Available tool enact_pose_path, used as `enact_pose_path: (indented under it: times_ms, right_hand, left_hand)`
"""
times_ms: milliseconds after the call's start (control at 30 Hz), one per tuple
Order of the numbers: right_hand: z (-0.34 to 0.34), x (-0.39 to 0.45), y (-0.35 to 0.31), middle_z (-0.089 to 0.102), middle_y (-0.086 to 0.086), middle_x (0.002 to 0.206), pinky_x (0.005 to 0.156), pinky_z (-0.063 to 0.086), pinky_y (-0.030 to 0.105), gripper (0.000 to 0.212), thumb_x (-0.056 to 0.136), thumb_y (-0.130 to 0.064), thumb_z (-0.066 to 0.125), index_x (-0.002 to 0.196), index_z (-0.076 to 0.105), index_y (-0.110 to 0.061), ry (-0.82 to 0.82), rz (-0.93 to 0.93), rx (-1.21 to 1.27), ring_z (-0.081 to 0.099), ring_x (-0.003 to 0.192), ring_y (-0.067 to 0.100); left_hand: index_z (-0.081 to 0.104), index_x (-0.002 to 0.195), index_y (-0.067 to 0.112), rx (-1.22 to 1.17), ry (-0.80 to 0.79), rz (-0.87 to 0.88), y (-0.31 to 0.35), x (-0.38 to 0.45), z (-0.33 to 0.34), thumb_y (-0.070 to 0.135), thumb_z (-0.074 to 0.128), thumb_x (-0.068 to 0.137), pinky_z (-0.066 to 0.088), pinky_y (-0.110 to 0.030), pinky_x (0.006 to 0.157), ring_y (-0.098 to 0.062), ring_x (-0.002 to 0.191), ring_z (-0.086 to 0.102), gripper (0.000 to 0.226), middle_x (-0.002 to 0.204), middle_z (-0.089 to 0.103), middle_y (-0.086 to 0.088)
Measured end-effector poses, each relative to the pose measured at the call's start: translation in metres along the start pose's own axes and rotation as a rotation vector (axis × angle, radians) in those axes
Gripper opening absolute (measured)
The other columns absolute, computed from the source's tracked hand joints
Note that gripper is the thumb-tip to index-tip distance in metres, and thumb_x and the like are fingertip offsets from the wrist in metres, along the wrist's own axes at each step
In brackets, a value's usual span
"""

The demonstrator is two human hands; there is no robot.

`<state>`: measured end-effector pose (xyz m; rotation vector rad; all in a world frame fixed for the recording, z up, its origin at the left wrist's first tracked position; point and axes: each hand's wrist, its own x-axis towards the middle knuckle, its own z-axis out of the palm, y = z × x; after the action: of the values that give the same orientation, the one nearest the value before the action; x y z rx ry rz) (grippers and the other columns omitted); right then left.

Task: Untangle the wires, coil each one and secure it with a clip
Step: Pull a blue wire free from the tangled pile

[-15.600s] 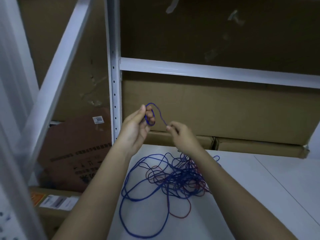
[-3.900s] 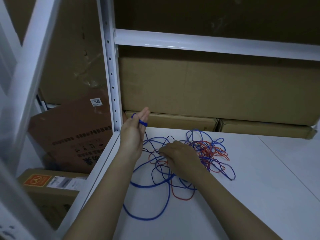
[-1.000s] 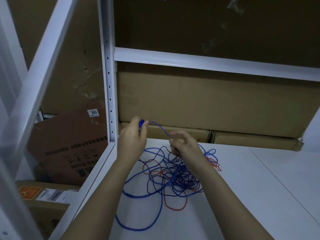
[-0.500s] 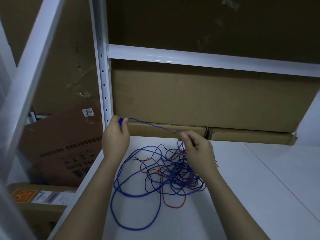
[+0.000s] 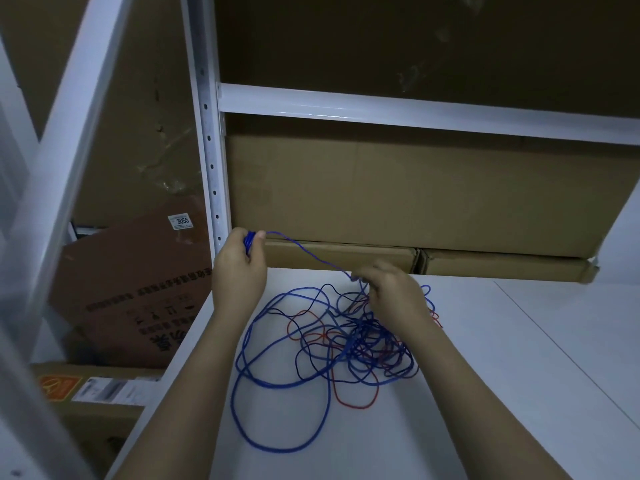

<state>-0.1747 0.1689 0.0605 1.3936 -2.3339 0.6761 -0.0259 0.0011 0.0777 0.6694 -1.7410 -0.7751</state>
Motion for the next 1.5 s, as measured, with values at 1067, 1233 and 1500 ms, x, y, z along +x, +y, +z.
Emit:
enact_pose_path:
  times_ms: [1067, 1233, 1500]
  right_hand:
    - [0.043, 0.008, 0.001, 0.067, 0.005, 0.071, 0.043, 0.031, 0.027, 0.016, 0.092, -0.034, 0.062, 0.103, 0.065, -0.022, -0.093, -0.131, -0.282, 0.063, 0.061, 0.025]
    - [0.066, -0.019, -0.015, 0.051, -0.004, 0.042, 0.039, 0.015, 0.014, 0.028, 0.061, -0.027, 0.089, 0.071, 0.064, -0.021, -0.062, -0.42, -0.309, 0.049, 0.032, 0.019]
    - [0.031, -0.025, -0.036, 0.058, -0.002, 0.054, 0.041, 0.035, 0.023, 0.045, 0.099, -0.038, 0.035, 0.069, 0.061, -0.017, 0.076, -0.551, 0.044, 0.053, 0.046, 0.017]
  left_hand:
    - [0.052, 0.084, 0.004, -0.997, -0.42, -0.433, 0.015, -0.031, 0.0, 0.024, 0.028, 0.104, 0.037, -0.013, 0.053, -0.005, 0.046, 0.035, 0.037, 0.05, 0.036, 0.008]
    - [0.05, 0.086, 0.006, -1.006, -0.319, -0.41, 0.001, -0.023, 0.009, 0.001, 0.031, 0.101, 0.044, -0.022, 0.077, -0.007, 0.062, 0.052, 0.025, 0.065, 0.055, 0.005]
    - [0.052, 0.095, 0.022, -0.235, -0.587, -0.042, -0.02, -0.041, 0.025, 0.025, 0.034, 0.102, 0.045, -0.029, 0.091, -0.007, 0.095, 0.059, 0.019, 0.087, 0.063, 0.007]
